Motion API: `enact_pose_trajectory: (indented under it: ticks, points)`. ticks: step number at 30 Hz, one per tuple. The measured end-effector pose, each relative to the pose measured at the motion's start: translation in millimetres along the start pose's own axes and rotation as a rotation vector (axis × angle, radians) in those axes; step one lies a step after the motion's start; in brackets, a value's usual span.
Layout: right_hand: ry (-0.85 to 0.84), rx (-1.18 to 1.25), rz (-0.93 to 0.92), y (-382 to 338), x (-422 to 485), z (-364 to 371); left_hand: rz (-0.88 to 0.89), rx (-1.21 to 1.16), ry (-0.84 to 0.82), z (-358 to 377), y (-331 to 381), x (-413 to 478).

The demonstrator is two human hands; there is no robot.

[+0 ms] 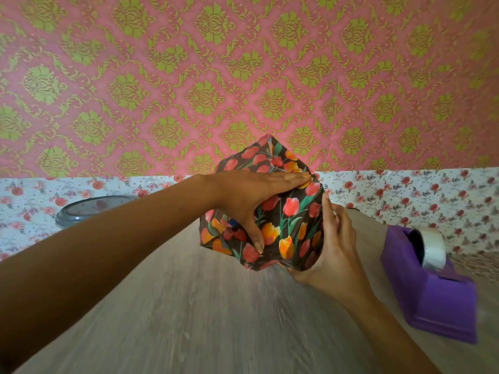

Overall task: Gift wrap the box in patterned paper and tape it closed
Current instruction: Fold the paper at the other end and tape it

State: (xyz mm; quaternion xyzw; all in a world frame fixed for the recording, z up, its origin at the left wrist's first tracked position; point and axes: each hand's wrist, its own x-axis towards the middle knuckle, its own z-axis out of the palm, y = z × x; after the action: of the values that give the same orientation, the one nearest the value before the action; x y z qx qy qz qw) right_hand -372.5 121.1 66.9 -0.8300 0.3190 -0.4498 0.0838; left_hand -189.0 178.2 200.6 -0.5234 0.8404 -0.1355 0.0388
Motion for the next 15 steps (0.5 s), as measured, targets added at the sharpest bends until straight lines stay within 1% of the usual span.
enact_pose_trajectory:
  ticks: [7,11,15]
  points:
    - [-0.022,0.030,-0.008,-0.5,-1.0,-0.3,0.002,0.056,0.032,4.4,2.6,-2.4]
    - [-0.030,0.200,0.007,0.5,2.1,-5.9,-0.041,0.010,0.032,1.3,7.4,3.4]
    - [-0.048,0.205,-0.091,-3.3,11.7,-18.0,-0.085,-0.039,0.022,-4.0,10.3,17.6]
